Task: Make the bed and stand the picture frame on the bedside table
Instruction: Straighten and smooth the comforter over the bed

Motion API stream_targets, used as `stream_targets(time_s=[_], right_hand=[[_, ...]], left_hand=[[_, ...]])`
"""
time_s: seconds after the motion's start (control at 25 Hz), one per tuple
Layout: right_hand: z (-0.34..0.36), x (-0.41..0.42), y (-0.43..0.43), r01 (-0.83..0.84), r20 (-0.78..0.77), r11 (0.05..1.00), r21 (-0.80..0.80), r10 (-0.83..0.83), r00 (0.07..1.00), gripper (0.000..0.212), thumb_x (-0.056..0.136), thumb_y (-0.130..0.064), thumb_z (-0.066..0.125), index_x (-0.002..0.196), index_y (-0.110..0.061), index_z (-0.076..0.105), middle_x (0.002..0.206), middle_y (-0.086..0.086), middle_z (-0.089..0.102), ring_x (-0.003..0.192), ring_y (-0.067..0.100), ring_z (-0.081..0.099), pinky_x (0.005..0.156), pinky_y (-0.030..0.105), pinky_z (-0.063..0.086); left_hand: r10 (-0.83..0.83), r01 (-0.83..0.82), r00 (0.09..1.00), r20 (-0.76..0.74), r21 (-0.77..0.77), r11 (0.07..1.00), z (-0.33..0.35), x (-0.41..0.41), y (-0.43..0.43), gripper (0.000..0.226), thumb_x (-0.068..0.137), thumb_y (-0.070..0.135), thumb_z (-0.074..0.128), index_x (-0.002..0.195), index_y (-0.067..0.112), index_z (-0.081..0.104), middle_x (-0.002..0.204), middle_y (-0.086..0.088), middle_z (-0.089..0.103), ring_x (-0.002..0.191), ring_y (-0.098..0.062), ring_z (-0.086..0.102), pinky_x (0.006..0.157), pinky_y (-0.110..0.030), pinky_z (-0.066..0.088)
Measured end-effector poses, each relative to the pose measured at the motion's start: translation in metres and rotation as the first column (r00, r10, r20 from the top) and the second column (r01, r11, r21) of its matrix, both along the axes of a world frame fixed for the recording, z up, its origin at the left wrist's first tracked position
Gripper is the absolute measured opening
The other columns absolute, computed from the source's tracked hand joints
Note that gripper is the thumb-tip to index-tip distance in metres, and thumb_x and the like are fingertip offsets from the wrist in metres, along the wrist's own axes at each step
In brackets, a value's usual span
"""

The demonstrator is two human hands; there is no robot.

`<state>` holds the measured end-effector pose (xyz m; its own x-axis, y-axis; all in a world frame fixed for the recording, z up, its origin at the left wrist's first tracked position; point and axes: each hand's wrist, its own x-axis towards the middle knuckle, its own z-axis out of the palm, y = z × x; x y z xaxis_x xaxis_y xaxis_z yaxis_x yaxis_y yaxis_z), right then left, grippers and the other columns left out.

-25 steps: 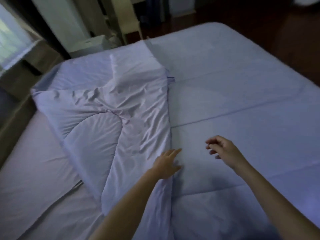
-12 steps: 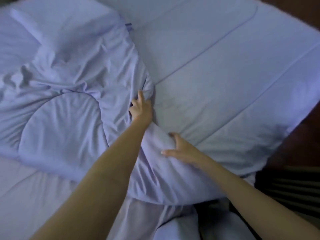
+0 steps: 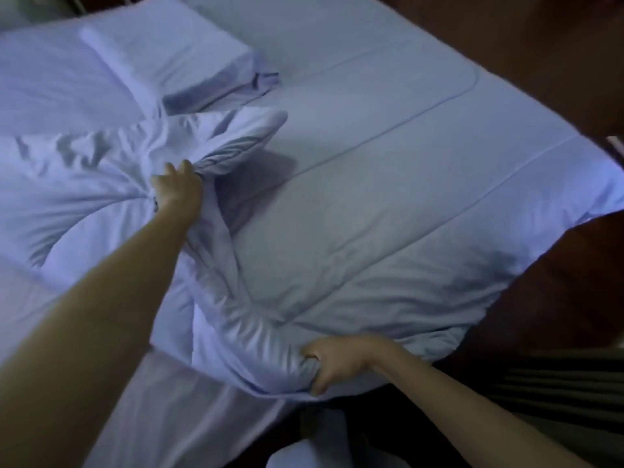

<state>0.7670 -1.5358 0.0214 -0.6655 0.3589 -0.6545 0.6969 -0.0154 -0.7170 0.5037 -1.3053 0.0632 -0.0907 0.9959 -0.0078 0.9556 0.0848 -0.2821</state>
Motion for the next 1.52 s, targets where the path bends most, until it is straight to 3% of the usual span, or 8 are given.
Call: stream_targets(time_s=[0.16, 0.36, 0.6, 0.76, 1.12, 1.24, 1.36, 1.52], right_hand=[[-0.017, -0.021, -0.029, -0.117, 0.05, 0.987, 0.108, 0.112, 0.992, 0.062, 0.061, -0.036, 0.065, 0.12, -0.016, 0.057, 0.118, 0.008, 0.065, 0.105, 0.025, 0.061, 0.092, 0.036, 0.048], [-0.031, -0.032, -0.071, -0.218, 0.141, 0.955, 0.203, 0.191, 0.971, 0.059, 0.078, -0.042, 0.059, 0.134, -0.029, 0.048, 0.133, 0.004, 0.057, 0.121, 0.025, 0.055, 0.094, 0.032, 0.042], [-0.057, -0.067, -0.101, -0.593, 0.345, 0.78, 0.198, 0.511, 0.787, 0.078, 0.071, -0.032, 0.069, 0.138, -0.051, 0.032, 0.141, -0.001, 0.05, 0.122, 0.024, 0.052, 0.1, 0.033, 0.043], [-0.071, -0.102, -0.121, -0.544, 0.382, 0.817, 0.191, 0.449, 0.808, 0.074, 0.085, -0.028, 0.061, 0.148, -0.022, 0.024, 0.155, 0.007, 0.029, 0.137, 0.028, 0.036, 0.111, 0.04, 0.033], [-0.065, -0.272, -0.093, -0.035, 0.119, 0.832, 0.554, -0.037, 0.992, 0.063, 0.082, -0.029, 0.056, 0.14, -0.011, 0.041, 0.145, 0.013, 0.04, 0.133, 0.028, 0.04, 0.111, 0.034, 0.032], [-0.068, -0.356, -0.104, -0.082, 0.144, 0.809, 0.581, -0.003, 0.99, 0.069, 0.081, -0.033, 0.058, 0.145, -0.022, 0.033, 0.155, 0.008, 0.026, 0.141, 0.026, 0.028, 0.114, 0.038, 0.028], [-0.071, -0.417, -0.117, -0.199, 0.199, 0.782, 0.591, 0.097, 0.975, 0.07, 0.084, -0.037, 0.056, 0.147, -0.029, 0.026, 0.16, 0.003, 0.014, 0.146, 0.022, 0.017, 0.116, 0.042, 0.025], [-0.077, -0.45, -0.131, -0.362, 0.332, 0.777, 0.515, 0.209, 0.92, 0.069, 0.085, -0.038, 0.054, 0.147, -0.032, 0.023, 0.162, 0.0, 0.003, 0.148, 0.025, 0.008, 0.116, 0.05, 0.02]], left_hand=[[0.318, -0.354, 0.921, 0.223, 0.147, 0.924, 0.027, -0.097, -0.096, 0.038, 0.093, -0.001, 0.041, 0.13, -0.006, 0.047, 0.144, -0.025, 0.029, 0.127, -0.048, 0.034, 0.094, -0.058, 0.04], [0.674, -0.848, 0.495, 0.548, 0.137, 0.512, 0.031, -0.159, -0.301, 0.039, 0.093, 0.007, 0.041, 0.131, -0.002, 0.042, 0.147, -0.023, 0.028, 0.127, -0.049, 0.036, 0.103, -0.057, 0.035], [0.849, -0.984, 0.014, 0.528, -0.142, 0.104, -0.045, -0.174, -0.52, 0.047, 0.09, 0.011, 0.05, 0.134, -0.004, 0.038, 0.144, -0.028, 0.03, 0.123, -0.049, 0.042, 0.102, -0.053, 0.038], [0.881, -0.882, -0.222, 0.417, -0.471, 0.0, -0.088, -0.188, -0.566, 0.059, 0.09, 0.027, 0.055, 0.139, -0.002, 0.038, 0.144, -0.028, 0.034, 0.13, -0.044, 0.038, 0.107, -0.049, 0.035], [0.649, -0.795, 0.53, 0.547, 0.053, 0.604, -0.074, -0.29, -0.472, 0.056, 0.081, 0.034, 0.062, 0.132, 0.013, 0.048, 0.152, -0.018, 0.024, 0.135, -0.04, 0.031, 0.111, -0.06, 0.019], [0.535, -0.538, 0.768, 0.352, -0.099, 0.837, -0.09, -0.346, -0.462, 0.085, 0.075, 0.05, 0.064, 0.147, 0.034, 0.023, 0.156, -0.009, 0.017, 0.14, -0.036, 0.023, 0.101, -0.069, 0.024], [0.545, -0.42, 0.812, 0.211, -0.437, 0.795, -0.102, -0.381, -0.462, 0.093, 0.073, 0.047, 0.068, 0.147, 0.037, 0.013, 0.148, -0.009, 0.035, 0.129, -0.036, 0.043, 0.094, -0.055, 0.045], [0.768, -0.665, 0.637, -0.067, -0.553, 0.503, -0.105, -0.429, -0.512, 0.085, 0.079, 0.026, 0.065, 0.148, 0.017, 0.017, 0.15, -0.019, 0.032, 0.135, -0.037, 0.037, 0.091, -0.05, 0.049]])
